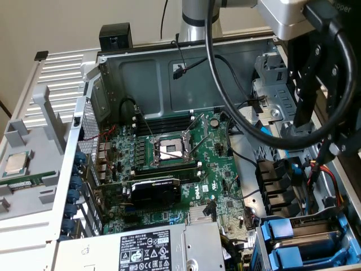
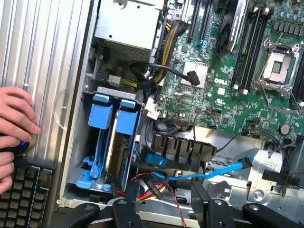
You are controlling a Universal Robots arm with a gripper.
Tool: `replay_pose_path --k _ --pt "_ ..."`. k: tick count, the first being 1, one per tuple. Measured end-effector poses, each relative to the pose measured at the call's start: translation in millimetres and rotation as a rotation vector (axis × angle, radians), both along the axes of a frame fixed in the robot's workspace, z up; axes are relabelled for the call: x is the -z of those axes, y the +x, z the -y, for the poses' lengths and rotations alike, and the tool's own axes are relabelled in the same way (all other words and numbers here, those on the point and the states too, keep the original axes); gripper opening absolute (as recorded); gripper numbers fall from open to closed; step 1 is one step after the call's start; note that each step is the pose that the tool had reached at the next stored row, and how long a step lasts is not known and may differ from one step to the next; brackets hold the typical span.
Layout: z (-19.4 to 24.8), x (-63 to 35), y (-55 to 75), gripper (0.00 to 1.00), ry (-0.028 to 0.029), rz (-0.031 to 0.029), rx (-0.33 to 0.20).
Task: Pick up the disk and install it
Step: 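Insert the first disk wire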
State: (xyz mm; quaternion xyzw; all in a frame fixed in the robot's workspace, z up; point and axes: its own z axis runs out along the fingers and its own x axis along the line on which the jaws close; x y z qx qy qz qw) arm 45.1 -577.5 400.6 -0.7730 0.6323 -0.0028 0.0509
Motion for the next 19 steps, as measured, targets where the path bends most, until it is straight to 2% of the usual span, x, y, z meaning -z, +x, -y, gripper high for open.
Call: replay_pose_path --k 3,5,10,14,19 --pt "4.7 0.0 1.5 0.55 0.0036 -0.0242 0.000" --pt "7.9 0.0 2.9 0.55 0.0050 -0.0360 0.000" --pt "14.7 -0.9 8.3 0.55 0.0092 -0.0544 0.000" --pt "20.4 -1.1 12.0 0.55 0.0129 -0.0726 0.000" --pt "26.5 -1.3 16.0 0.55 0.0215 -0.0970 0.000"
